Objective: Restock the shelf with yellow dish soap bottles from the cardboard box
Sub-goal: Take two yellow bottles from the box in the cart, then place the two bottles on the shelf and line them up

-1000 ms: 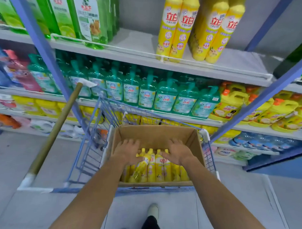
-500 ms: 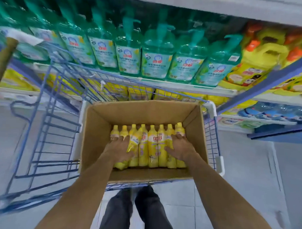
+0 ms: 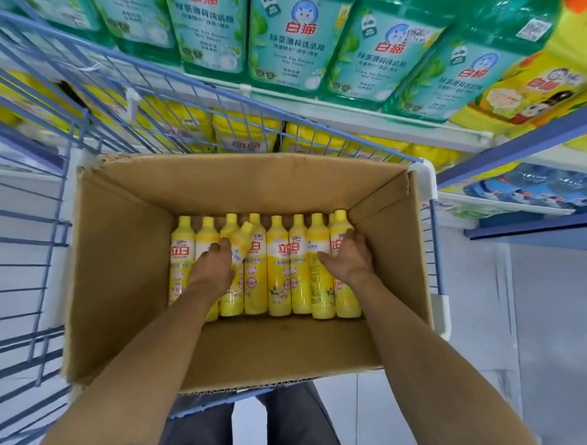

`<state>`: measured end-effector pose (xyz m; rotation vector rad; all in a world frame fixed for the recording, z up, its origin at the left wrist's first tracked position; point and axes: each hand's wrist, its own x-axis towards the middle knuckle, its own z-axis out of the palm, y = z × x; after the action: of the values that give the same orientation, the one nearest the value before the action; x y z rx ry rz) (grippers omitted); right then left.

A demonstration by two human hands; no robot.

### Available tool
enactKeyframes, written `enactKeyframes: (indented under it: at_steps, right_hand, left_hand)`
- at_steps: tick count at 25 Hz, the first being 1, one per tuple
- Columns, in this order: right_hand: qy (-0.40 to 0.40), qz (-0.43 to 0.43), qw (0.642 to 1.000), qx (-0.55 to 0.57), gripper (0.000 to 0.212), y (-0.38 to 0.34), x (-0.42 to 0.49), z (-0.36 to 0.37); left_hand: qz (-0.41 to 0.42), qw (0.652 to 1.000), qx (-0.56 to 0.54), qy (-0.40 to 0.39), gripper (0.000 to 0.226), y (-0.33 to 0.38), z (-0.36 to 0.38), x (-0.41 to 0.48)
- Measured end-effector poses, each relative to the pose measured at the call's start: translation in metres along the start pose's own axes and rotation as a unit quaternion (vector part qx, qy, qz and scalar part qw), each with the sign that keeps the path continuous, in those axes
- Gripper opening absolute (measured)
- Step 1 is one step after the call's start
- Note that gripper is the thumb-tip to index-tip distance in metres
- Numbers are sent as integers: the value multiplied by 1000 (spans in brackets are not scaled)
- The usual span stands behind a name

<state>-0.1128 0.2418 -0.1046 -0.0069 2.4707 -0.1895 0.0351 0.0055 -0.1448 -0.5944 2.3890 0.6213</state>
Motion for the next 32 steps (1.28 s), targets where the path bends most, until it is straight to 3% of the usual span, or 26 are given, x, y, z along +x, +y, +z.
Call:
enactKeyframes:
  at_steps: [5,10,17,24,28,32]
  right_hand:
    - [-1,-39,998,49,78,10,24,19]
    - [22,-9,993,117,70,2,28,39]
    - [6,-38,976,215,62,-20,-30,-1]
    - [15,-137,955,265,66,-76,-117,-86]
    - [68,-219,919,321,62,-114,-167,-158]
    - [141,-281,878,360,71,-142,-204,-240]
  left_hand:
    - [10,999,-20,27,71,-9,15,19]
    - [-38,989,-141,9,69,-15,23,23]
    - [-88,949,-294,67,61,-29,-42,-27]
    - [18,925,-363,109,57,19,-163,-105]
    - [111,897,-402,146,59,54,-237,-149]
    - [193,869,-414,189,58,92,-310,-201]
